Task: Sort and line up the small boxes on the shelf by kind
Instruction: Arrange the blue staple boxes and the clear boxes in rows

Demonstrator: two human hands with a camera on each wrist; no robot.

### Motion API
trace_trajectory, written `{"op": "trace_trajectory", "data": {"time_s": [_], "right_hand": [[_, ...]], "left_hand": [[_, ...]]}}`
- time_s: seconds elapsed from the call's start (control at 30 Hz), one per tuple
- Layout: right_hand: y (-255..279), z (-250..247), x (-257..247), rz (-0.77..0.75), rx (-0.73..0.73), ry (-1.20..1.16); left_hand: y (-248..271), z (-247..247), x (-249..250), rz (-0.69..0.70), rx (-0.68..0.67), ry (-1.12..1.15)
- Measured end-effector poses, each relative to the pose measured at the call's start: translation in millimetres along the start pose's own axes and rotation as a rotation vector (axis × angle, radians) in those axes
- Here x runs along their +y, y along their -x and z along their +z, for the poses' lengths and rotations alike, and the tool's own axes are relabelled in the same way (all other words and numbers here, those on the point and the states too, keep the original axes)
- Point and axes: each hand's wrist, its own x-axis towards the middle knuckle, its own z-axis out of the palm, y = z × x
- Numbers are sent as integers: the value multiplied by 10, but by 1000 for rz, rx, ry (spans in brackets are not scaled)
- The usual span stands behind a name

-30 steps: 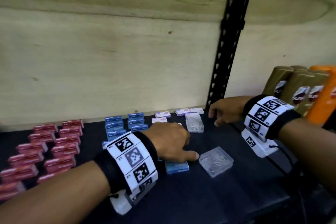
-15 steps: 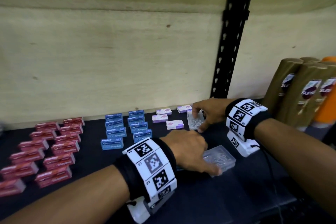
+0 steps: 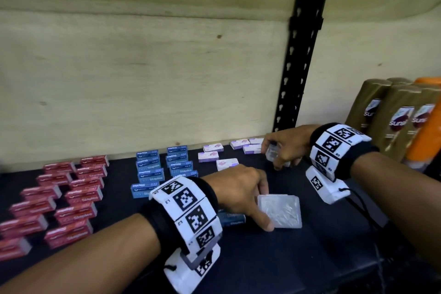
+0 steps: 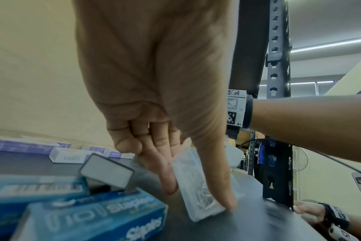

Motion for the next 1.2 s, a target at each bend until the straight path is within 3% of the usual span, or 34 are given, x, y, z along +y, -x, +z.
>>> {"op": "trace_trajectory", "data": {"time_s": [0.4,0.63,0.87,1.2], "right_hand": [[161,-199,-52,-81,44,-334],[179,-177,-332,-158,52,-356],[128,-101,-1150,-350,-15,-314],[195,83,-2391,-575,-120,-150]], "left_hand": [[296,-297,-139,54,-3,262],[831,-625,-479,-1,103,449],[1582,-932,-832,-122,310,262],[2339,-835,-1285,-296,552,128]]}}
